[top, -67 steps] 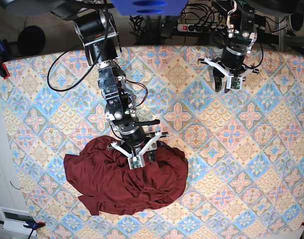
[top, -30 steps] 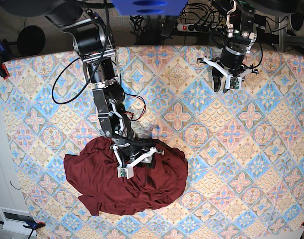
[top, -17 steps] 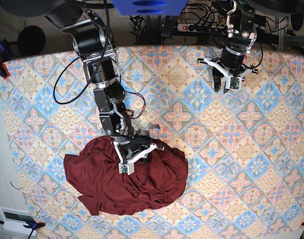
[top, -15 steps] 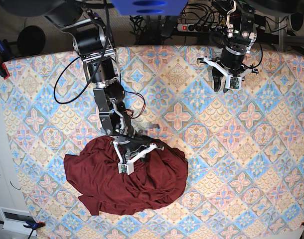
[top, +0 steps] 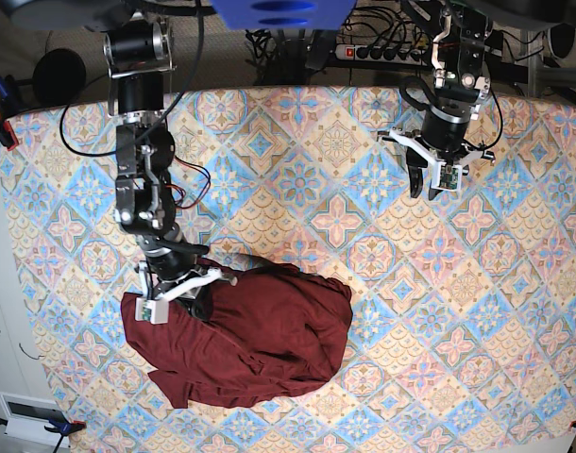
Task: Layout the t-shirt on the table in an organized manner, then fold the t-shirt properly
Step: 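Drag the held shirt with the right gripper toward the table edge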
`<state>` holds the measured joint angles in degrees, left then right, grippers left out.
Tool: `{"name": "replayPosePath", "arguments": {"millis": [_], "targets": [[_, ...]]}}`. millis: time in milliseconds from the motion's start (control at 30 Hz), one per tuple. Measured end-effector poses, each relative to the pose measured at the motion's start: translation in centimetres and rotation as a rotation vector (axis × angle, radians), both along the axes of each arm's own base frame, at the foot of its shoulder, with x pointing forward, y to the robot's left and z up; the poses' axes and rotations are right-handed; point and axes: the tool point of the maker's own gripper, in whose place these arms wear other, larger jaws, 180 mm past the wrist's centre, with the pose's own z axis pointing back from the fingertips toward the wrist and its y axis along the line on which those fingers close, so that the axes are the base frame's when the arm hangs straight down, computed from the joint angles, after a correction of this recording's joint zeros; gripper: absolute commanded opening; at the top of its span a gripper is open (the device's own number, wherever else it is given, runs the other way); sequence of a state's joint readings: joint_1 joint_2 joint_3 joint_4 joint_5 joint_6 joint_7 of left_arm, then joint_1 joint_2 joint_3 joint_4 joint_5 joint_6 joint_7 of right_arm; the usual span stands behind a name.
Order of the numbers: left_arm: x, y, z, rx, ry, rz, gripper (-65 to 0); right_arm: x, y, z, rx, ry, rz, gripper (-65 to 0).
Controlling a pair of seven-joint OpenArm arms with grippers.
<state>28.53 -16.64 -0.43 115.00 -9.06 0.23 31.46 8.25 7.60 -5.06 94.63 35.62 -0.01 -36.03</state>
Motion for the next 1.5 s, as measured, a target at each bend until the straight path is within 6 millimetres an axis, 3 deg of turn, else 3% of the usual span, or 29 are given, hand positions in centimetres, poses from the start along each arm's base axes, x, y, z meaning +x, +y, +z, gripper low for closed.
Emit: {"name": "replayPosePath", "arguments": {"millis": [100,233,300,433,567,667,900,1033,1167,1333,1500], "targets": [[0.4,0.2,-0.1,0.003,-0.001,0.002,-48.6,-0.2,-6.3,3.8,0.06,-0.105,-0.124,-64.2],[1.3,0.4,-0.6,0.005,-0.001,0.009,-48.6,-3.1,-13.7,4.0,0.029,-0.108,-0.231,-64.3],[1.7,0.4,-1.0,0.0,0.003,0.013,-48.6,-4.2,-15.3,4.6,0.025,-0.129,-0.209,-64.3],[2.9,0.7,-1.6,-0.003,0.007,0.024,-48.6,-6.0,-20.0,7.7,0.025,-0.221,-0.272,-64.3],[4.4,-1.5,-1.7,-0.016,-0.002,-0.029,-48.0,-8.6,-24.3,8.3,0.02,-0.215,-0.365,-64.3],[6.0,-3.8,-1.6,-0.036,-0.016,-0.088,-47.9,-9.5,-26.1,9.2,0.004,-0.231,-0.406,-64.3],[9.2,-5.0,-1.9,-0.051,-0.029,-0.086,-47.9,-12.3,-30.9,12.1,-0.033,-0.305,-0.535,-64.3],[11.4,-7.6,-2.0,-0.064,-0.03,-0.132,-47.8,-13.1,-31.6,11.5,-0.039,-0.283,-0.561,-64.3],[13.0,-12.2,-2.1,-0.082,-0.024,-0.222,-42.9,-12.6,-31.0,11.4,-0.029,-0.28,-0.539,-64.3],[14.4,-17.6,-3.7,0.033,0.003,-0.358,-39.4,-11.4,-29.0,9.8,-0.01,-0.245,-0.487,-64.3],[15.2,-23.9,-3.8,0.167,-0.021,-0.542,-38.9,-10.6,-27.3,8.9,0.004,-0.223,-0.439,-64.3]]}}
